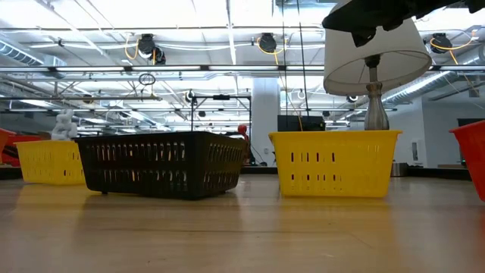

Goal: Stack baskets by color
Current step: Stack the bottom left red bin on top of the top red bin

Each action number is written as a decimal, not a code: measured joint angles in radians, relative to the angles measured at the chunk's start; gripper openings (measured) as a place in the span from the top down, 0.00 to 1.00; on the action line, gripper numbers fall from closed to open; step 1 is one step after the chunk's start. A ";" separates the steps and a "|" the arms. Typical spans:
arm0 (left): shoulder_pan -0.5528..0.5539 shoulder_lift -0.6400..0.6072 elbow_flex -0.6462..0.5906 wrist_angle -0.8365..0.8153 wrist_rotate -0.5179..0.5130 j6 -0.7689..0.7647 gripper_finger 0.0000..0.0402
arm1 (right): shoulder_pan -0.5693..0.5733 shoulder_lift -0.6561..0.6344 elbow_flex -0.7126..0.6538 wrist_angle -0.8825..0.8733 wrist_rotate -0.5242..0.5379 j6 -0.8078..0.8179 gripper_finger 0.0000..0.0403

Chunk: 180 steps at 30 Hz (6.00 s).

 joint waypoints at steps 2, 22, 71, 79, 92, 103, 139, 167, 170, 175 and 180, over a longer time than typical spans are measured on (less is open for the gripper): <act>0.001 0.000 0.000 0.000 0.001 -0.001 0.94 | 0.000 0.000 0.000 0.000 0.000 0.000 1.00; 0.031 -0.003 0.196 -0.242 0.048 0.090 0.96 | 0.000 0.000 0.000 0.000 0.000 -0.008 1.00; 0.514 -0.396 0.513 -0.699 -0.319 0.909 0.97 | 0.000 0.000 0.000 -0.008 0.000 -0.023 1.00; 0.669 -0.430 0.513 -0.699 -0.320 0.974 0.96 | 0.000 0.000 0.000 -0.008 0.000 -0.023 1.00; 1.012 -0.438 0.512 -0.698 -0.321 1.027 0.96 | 0.000 0.000 0.000 -0.008 0.000 -0.023 1.00; 1.318 -0.441 0.509 -0.697 -0.322 1.006 0.95 | 0.000 0.000 0.000 -0.008 0.000 -0.015 1.00; 1.675 -0.386 0.011 -0.203 -0.342 0.857 0.97 | 0.000 0.000 0.000 -0.008 0.000 -0.019 1.00; 1.751 -0.213 0.010 -0.121 -0.318 0.884 0.98 | 0.000 0.000 -0.047 0.017 -0.003 -0.019 1.00; 1.752 -0.200 0.010 -0.123 -0.319 0.881 0.94 | 0.000 0.000 -0.047 0.019 -0.003 -0.019 1.00; 1.760 -0.189 0.010 -0.121 -0.326 0.884 0.93 | 0.000 0.000 -0.047 0.019 -0.003 -0.019 1.00; 1.761 -0.190 0.010 -0.121 -0.329 0.888 0.97 | 0.000 0.000 -0.047 0.019 -0.003 -0.018 1.00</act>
